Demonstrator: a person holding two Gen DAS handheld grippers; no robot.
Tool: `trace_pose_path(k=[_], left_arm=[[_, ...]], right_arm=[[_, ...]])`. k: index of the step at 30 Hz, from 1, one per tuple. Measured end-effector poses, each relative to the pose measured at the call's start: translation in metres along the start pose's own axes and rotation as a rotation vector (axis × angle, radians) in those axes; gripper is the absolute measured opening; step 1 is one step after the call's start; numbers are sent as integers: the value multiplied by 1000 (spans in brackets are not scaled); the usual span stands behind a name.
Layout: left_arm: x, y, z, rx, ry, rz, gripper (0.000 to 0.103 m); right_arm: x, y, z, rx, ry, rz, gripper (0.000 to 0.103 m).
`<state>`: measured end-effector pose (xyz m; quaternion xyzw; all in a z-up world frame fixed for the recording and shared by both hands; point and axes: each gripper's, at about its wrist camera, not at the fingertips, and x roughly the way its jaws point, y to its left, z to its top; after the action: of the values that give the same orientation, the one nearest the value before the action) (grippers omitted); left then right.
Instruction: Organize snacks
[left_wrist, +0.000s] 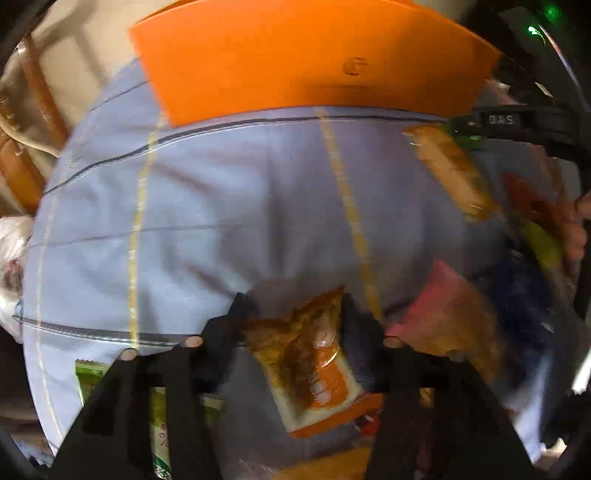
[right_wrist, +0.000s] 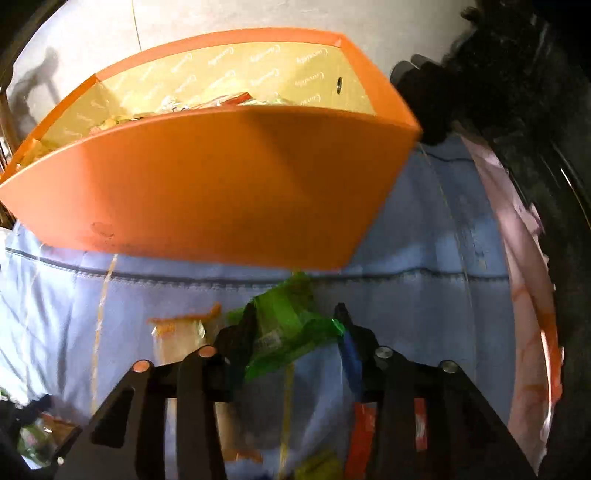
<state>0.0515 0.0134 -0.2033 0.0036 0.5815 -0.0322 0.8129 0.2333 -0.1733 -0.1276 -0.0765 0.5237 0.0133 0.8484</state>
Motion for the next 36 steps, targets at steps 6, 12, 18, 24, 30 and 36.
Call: trace_pose_path(k=[6, 12, 18, 24, 30, 36], left_arm=[[-23, 14, -13, -98, 13, 0, 43], [-114, 7, 14, -32, -154, 41, 38], [-170, 5, 109, 28, -360, 134, 36], [-176, 34, 203, -11, -433, 159, 22], [-168, 22, 193, 64, -454, 116, 59], [-90, -41, 89, 544, -434, 236, 99]], right_arm=[[-62, -16, -19, 67, -63, 31, 42], [-151, -17, -7, 71, -255, 106, 42], [-185, -18, 66, 42, -362, 174, 42], [-178, -23, 123, 91, -400, 182, 42], [-164, -29, 133, 127, -385, 206, 42], [-156, -31, 120, 117, -355, 219, 42]])
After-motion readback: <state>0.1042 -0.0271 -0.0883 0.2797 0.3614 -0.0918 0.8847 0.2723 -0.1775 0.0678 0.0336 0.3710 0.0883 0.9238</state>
